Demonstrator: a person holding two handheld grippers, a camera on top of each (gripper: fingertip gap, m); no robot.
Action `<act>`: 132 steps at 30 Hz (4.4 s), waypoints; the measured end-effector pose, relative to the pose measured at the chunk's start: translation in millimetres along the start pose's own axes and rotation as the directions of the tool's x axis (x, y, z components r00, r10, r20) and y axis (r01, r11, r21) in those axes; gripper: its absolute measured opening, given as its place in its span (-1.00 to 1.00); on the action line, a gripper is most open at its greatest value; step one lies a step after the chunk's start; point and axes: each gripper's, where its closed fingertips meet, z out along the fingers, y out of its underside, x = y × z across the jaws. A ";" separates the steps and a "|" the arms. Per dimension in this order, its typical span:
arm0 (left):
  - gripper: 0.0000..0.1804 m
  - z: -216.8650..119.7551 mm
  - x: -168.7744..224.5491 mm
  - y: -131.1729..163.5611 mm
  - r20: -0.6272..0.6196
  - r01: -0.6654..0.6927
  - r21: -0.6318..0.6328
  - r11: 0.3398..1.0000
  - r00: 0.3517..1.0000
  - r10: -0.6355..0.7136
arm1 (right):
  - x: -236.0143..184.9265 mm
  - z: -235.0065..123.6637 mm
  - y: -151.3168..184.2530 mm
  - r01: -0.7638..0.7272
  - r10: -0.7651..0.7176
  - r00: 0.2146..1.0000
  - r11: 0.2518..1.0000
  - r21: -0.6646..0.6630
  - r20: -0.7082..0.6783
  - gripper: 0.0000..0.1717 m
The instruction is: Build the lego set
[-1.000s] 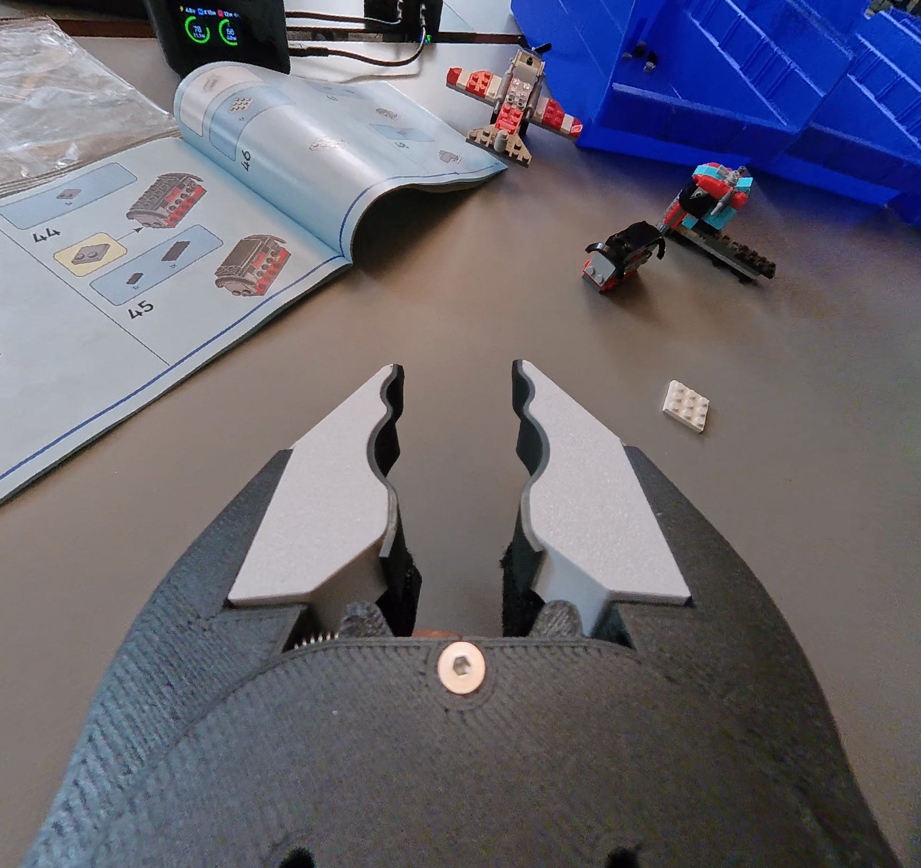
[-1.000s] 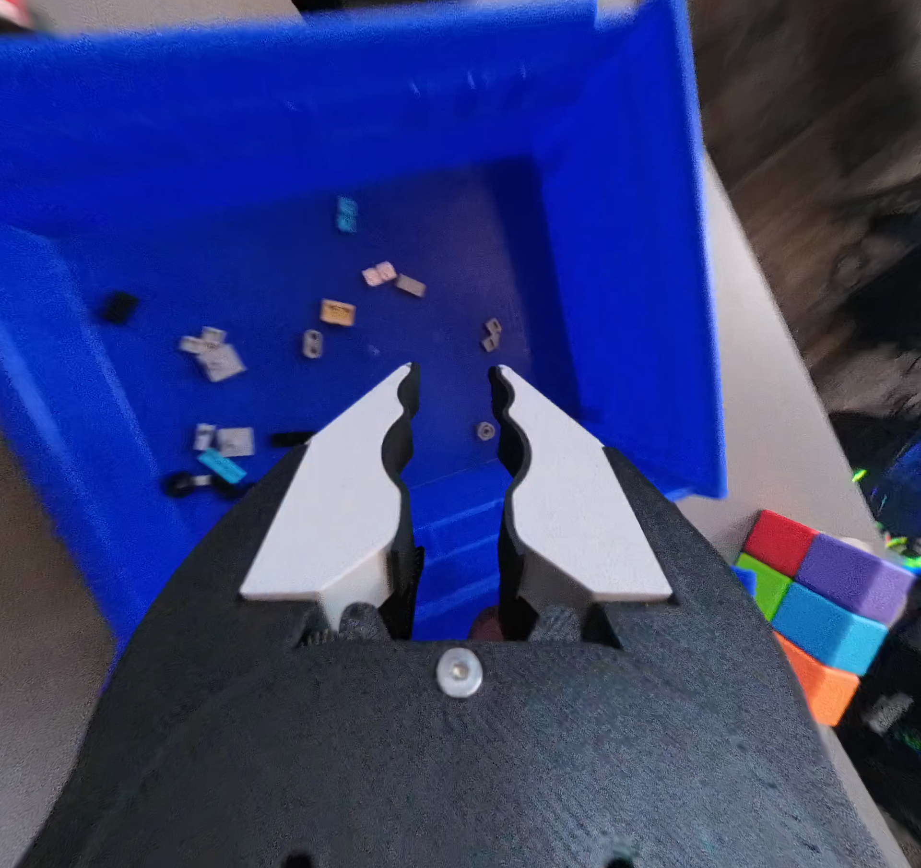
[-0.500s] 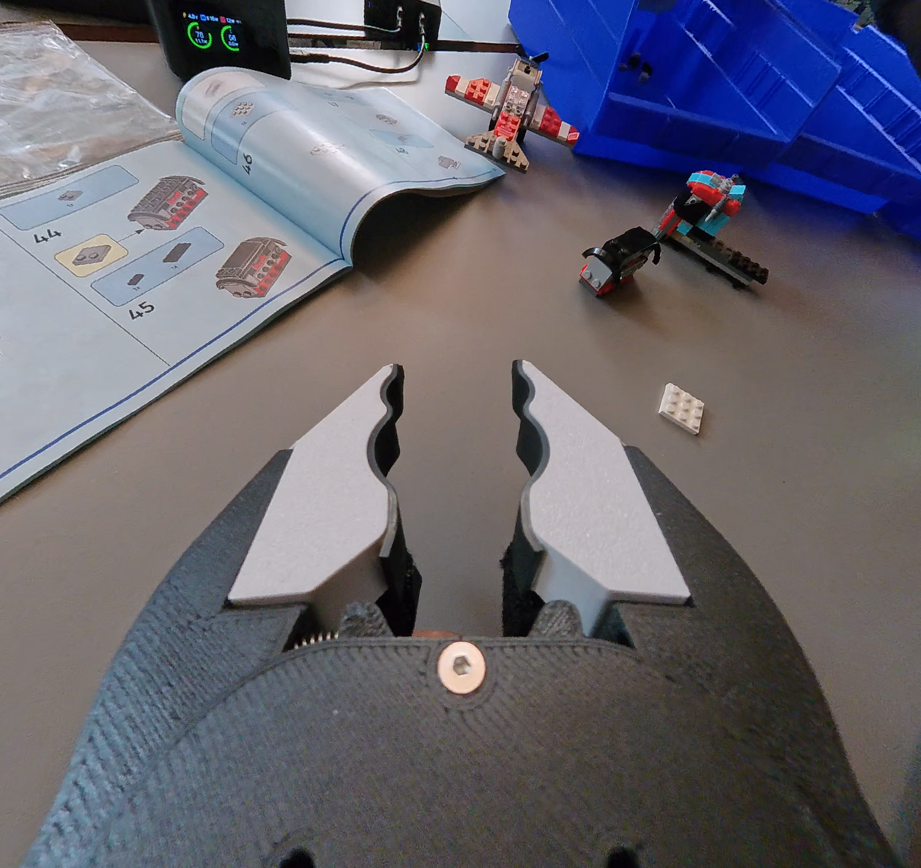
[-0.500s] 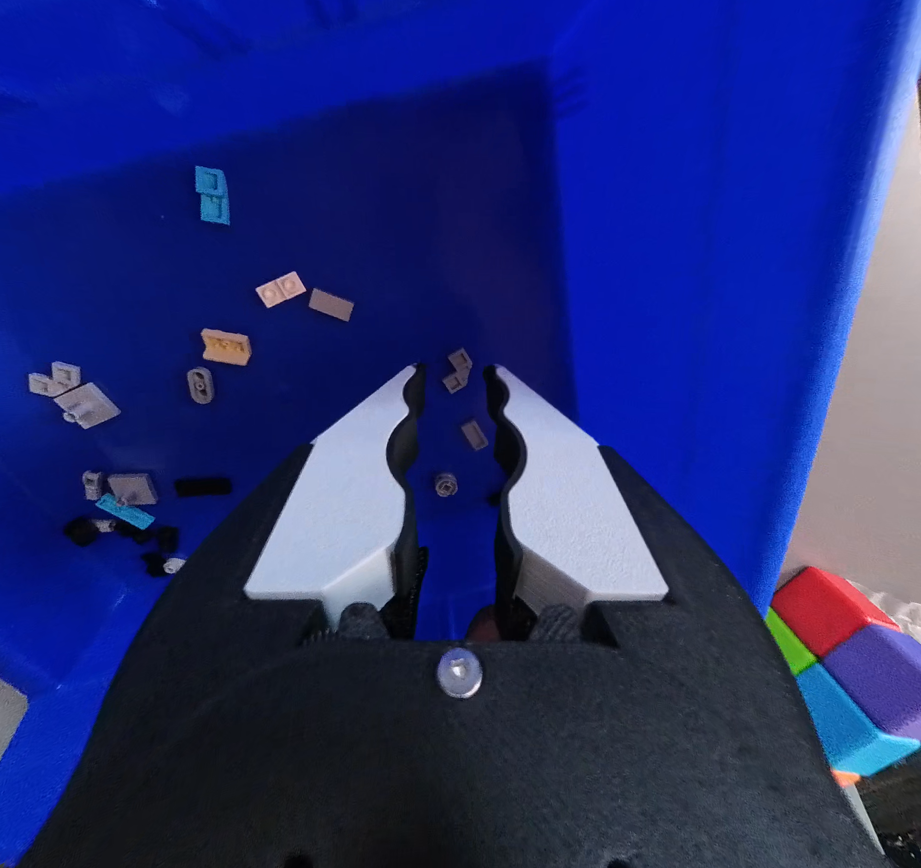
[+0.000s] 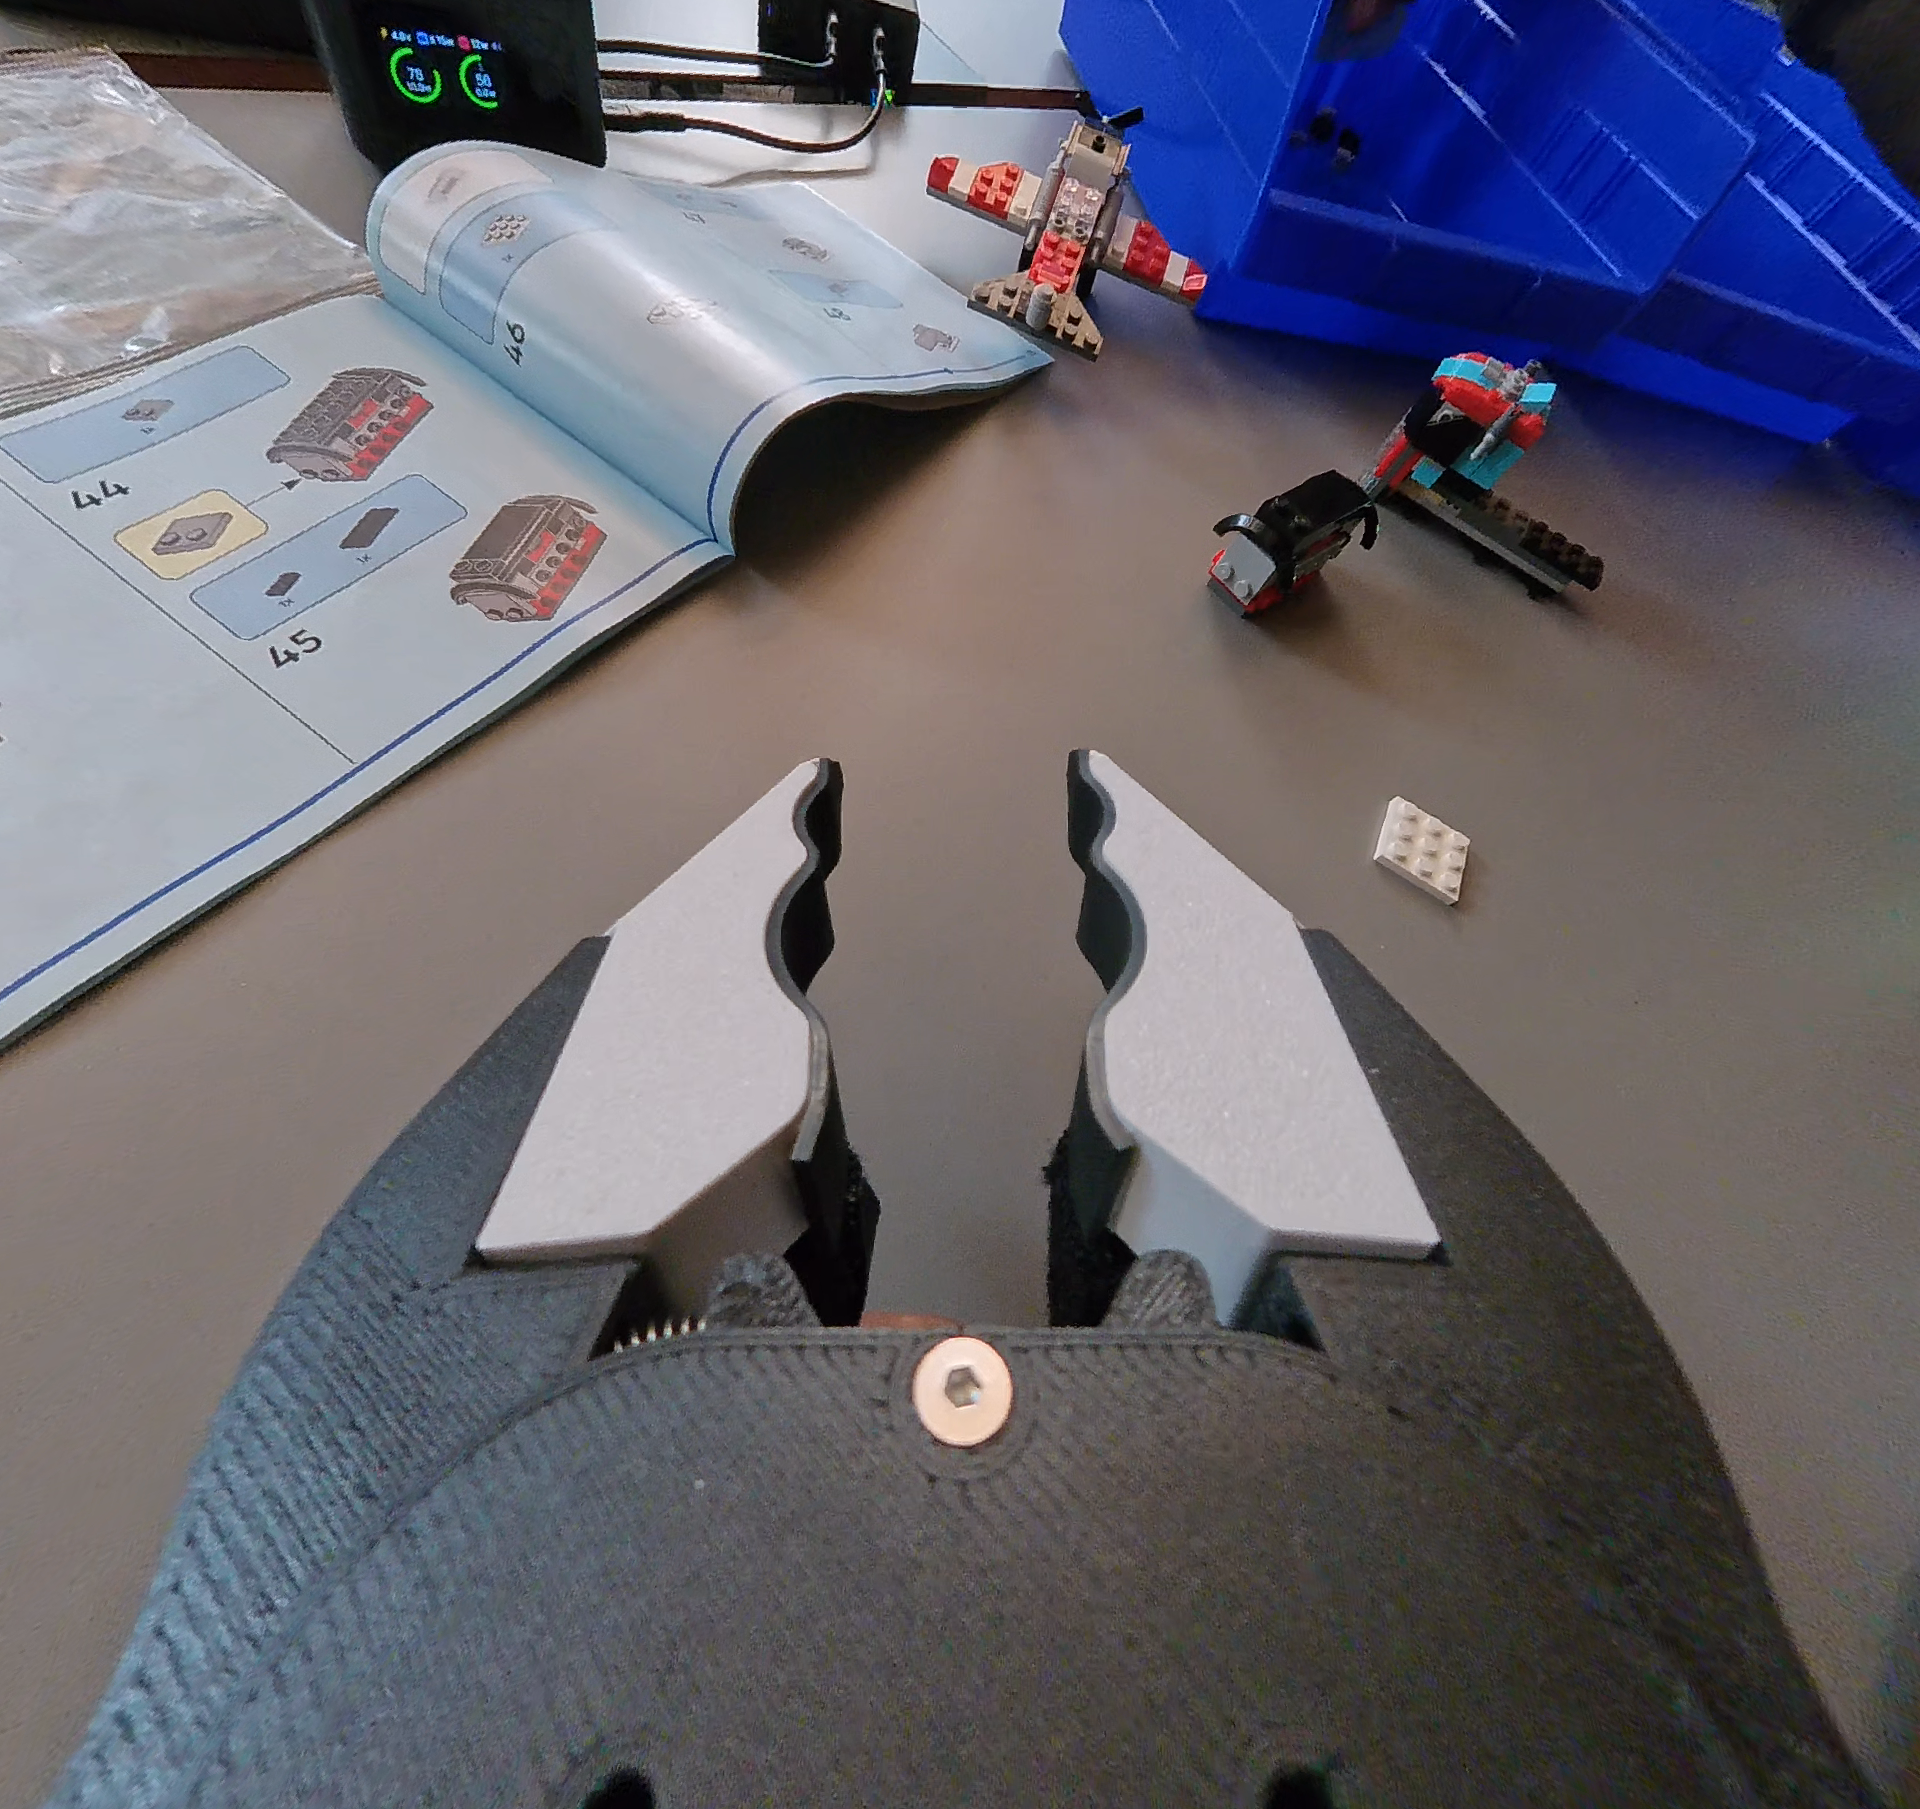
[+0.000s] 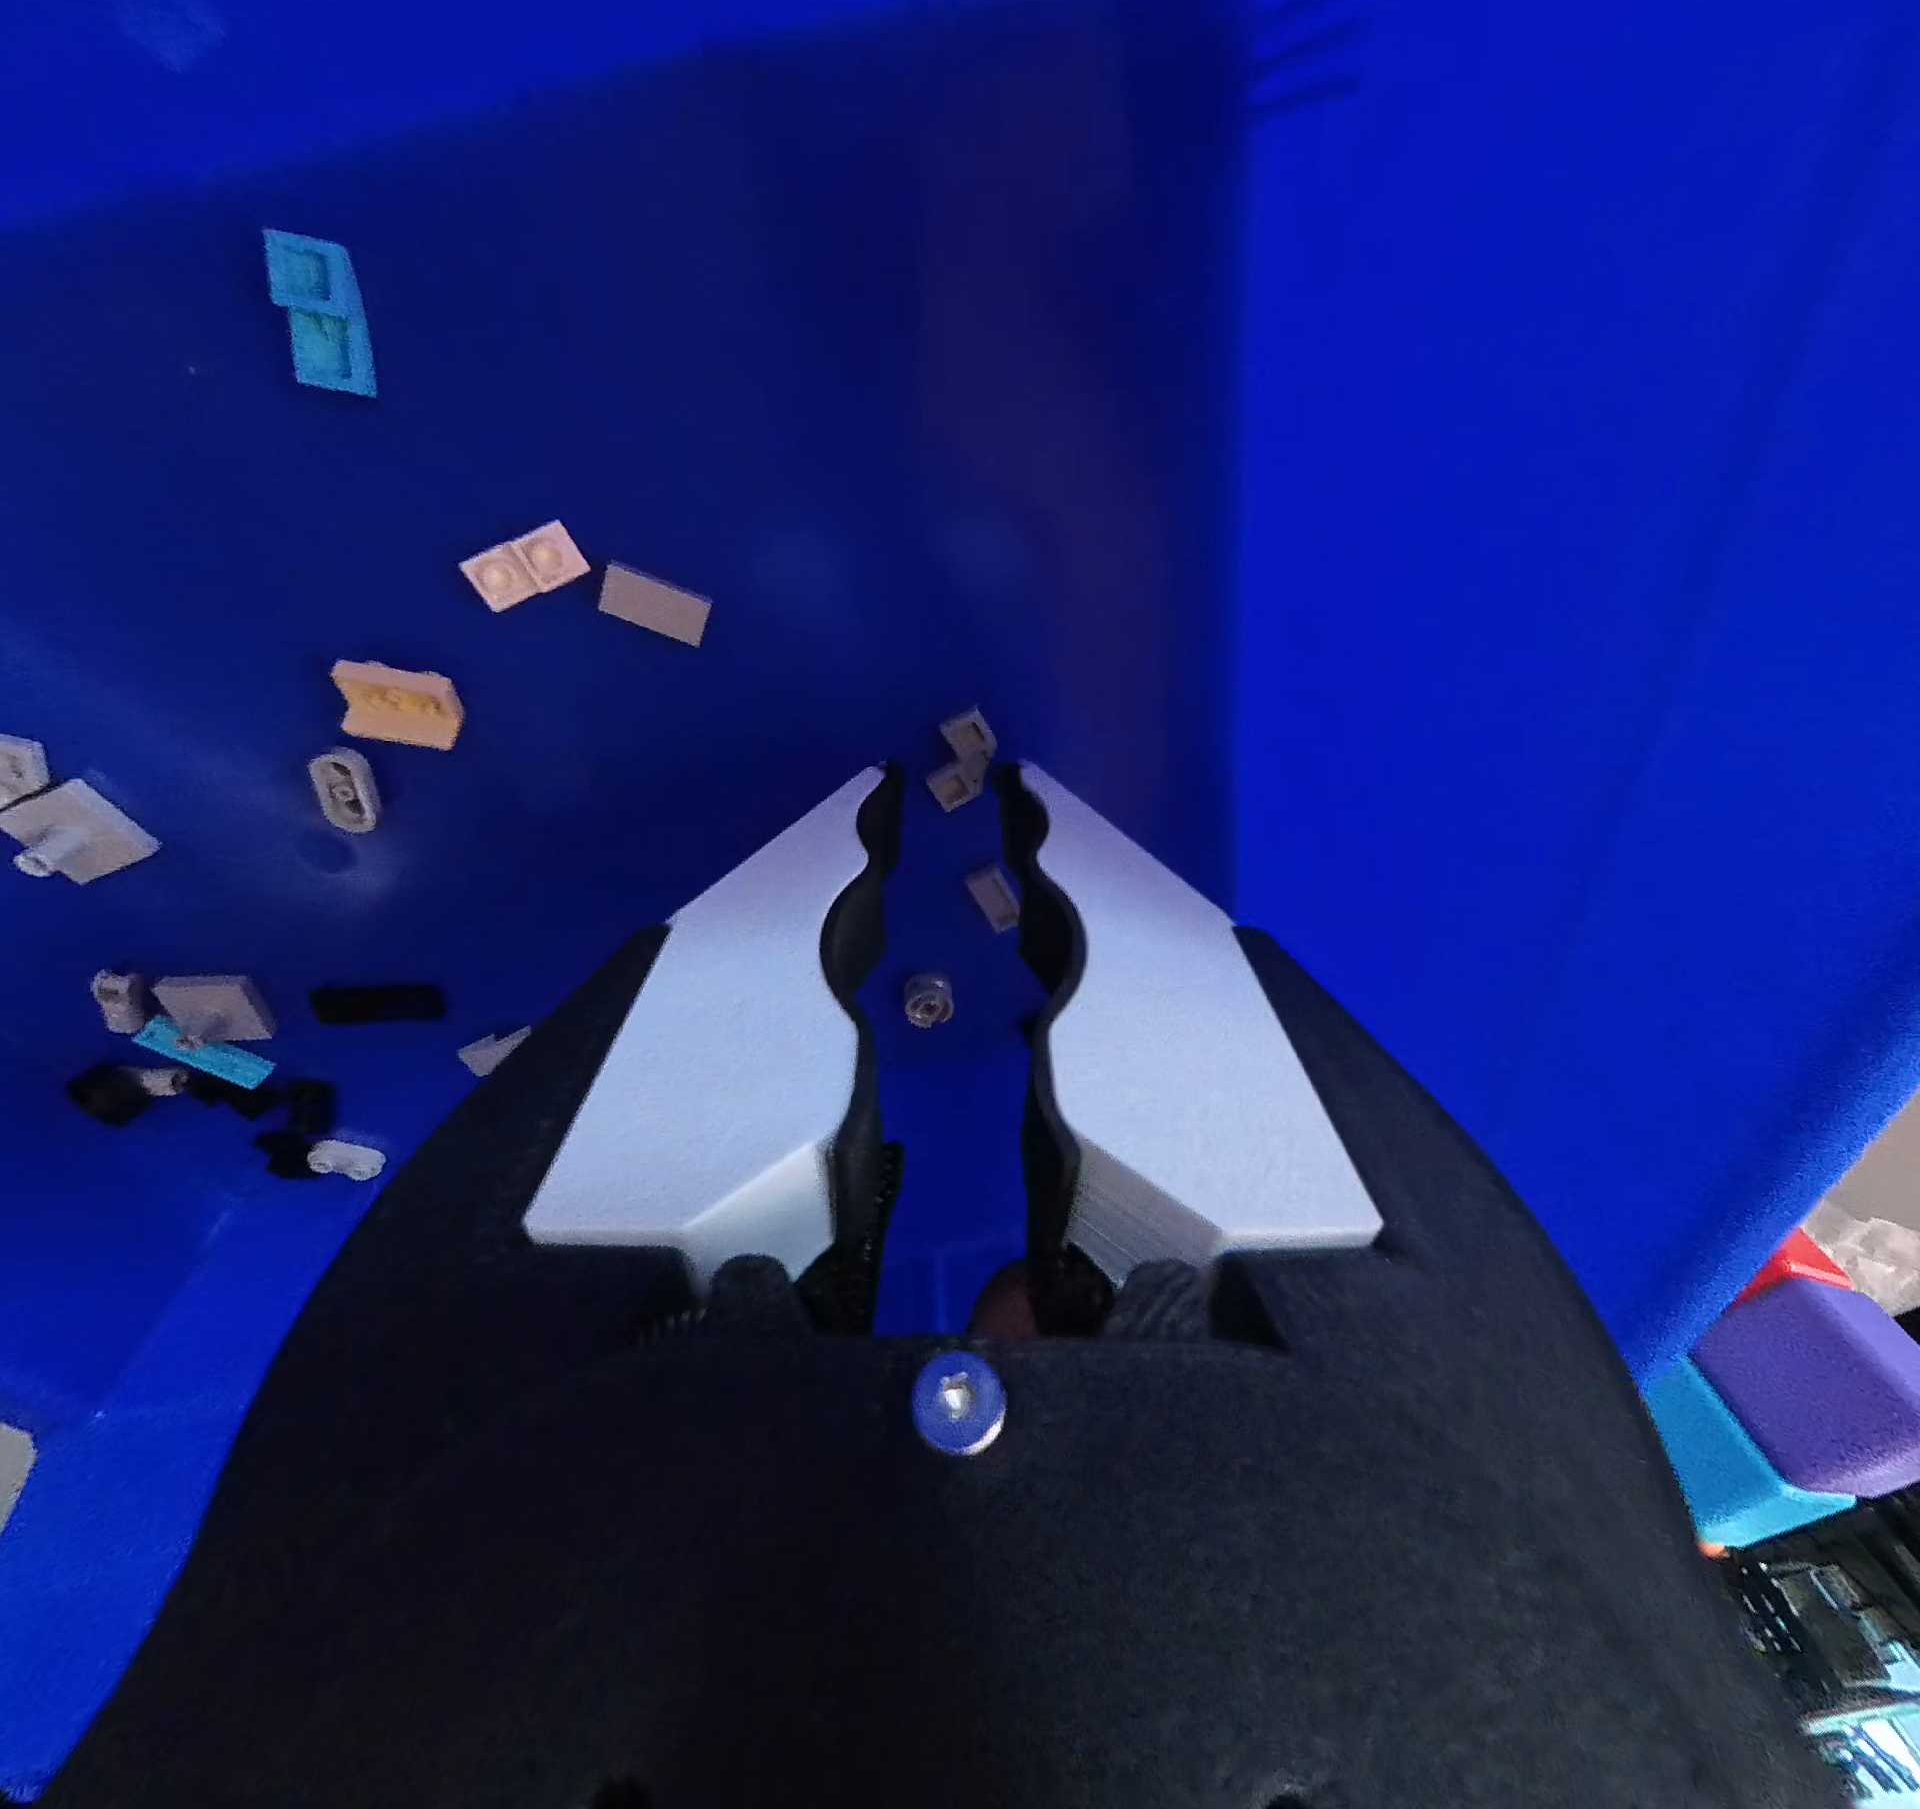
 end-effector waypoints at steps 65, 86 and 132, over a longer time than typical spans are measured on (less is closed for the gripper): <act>-0.50 1.3 -0.1 1.5 -0.006 0.011 -0.011 1.000 1.000 -0.011 | -423.6 -44.3 39.3 0.167 -0.425 0.880 0.693 0.701 0.210 -0.90; -0.51 4.7 -1.8 3.1 -0.017 0.029 -0.033 0.999 0.999 -0.030 | -314.6 -103.4 85.5 -0.083 -0.274 0.944 0.335 0.939 0.182 -0.58; -0.51 5.7 0.0 4.1 -0.002 -0.005 -0.040 0.999 1.000 0.005 | -277.3 -81.4 86.4 -0.230 -0.120 0.950 0.352 0.907 0.288 -0.52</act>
